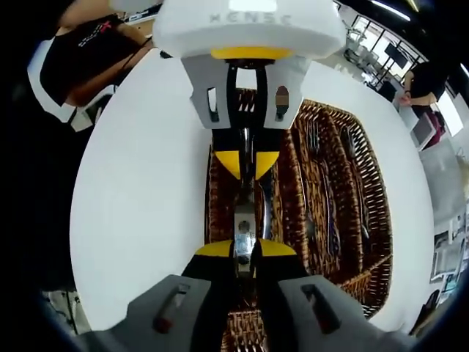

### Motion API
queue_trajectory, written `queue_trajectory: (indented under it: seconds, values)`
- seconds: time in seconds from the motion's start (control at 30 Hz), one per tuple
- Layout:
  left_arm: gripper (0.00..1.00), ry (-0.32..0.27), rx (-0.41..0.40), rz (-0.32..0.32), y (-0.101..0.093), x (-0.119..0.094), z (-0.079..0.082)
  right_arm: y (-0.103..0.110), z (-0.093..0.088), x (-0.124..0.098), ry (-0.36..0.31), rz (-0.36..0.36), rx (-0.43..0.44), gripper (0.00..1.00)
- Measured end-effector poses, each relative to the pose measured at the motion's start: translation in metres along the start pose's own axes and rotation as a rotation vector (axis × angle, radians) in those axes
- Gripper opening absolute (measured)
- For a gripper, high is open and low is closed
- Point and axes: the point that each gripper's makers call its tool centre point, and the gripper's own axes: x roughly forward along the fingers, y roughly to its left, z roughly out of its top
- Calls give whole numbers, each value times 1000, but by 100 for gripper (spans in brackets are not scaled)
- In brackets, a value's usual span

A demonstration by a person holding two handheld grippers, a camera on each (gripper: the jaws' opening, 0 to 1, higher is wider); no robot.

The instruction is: Arrange the knives, forks, and spoons in their matching storage slots by inserting each utensil handle-first until every utensil is classified and aligned in the correct compartment

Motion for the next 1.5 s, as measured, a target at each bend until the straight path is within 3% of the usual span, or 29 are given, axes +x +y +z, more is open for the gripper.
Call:
queue_trajectory:
  seconds: [0.1,0.2,0.6,0.8,1.1,1.37,1.5]
  values:
    - [7,-1,-20,-2,1,-1,-1,4,-5,5,26,34,-23,1]
    - [6,-10,-28,-6,1,-3,-1,3,-11,8,49,25,4,3]
    - [11,-15,-45,13,-1,-14,-3,-2,-13,-4,12,-5,33,6]
    - [16,-58,-106,40,2,-23,6,-7,-11,-11,-22,-52,79,13]
    - [28,-80,-183,104,6,-30,1,-8,-6,-23,-75,-94,122,22]
    - [41,-172,-293,170,9,-41,6,-10,-4,-34,-157,-147,208,30]
    - [48,-209,-353,223,14,-47,6,-11,-2,-37,-199,-178,259,39]
